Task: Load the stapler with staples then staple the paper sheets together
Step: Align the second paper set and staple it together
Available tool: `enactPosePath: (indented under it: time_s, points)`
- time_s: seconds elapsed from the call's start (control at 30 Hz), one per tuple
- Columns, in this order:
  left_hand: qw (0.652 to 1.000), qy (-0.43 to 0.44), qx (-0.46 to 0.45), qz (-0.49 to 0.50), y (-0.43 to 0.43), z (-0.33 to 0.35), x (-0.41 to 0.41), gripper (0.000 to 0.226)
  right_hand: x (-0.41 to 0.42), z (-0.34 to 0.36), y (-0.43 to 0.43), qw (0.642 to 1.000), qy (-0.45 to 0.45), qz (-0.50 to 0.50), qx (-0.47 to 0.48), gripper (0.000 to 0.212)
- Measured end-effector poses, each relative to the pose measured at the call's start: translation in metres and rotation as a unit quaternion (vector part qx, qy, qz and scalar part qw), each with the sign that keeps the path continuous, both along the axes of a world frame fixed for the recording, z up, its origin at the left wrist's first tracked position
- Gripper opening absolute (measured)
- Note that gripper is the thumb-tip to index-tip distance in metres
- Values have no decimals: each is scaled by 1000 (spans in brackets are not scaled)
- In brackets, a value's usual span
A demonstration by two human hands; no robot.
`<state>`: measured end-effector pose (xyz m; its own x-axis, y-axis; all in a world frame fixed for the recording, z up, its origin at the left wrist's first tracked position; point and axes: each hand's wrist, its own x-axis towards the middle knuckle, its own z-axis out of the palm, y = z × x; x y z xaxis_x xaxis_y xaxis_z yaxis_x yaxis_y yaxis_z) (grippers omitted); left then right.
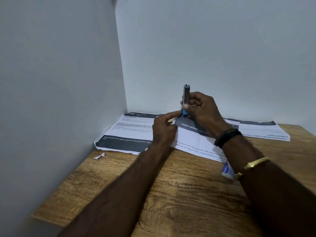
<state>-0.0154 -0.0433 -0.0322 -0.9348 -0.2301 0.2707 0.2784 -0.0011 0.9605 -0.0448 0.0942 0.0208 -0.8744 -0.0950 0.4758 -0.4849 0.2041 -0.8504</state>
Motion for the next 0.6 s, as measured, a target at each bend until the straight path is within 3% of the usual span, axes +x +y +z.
enactPosePath:
  time_s: [0.3, 0.43, 0.6]
  points:
    - [999, -15, 36, -16, 5, 4, 10, 47, 1, -2, -2, 997, 30, -62, 17, 20]
    - [996, -38, 80, -11, 5, 4, 9, 41, 5, 1, -3, 998, 20, -54, -5, 30]
    - [997, -32, 14, 68, -5, 5, 4, 43, 16, 12, 3, 989, 58, -137, 5, 30]
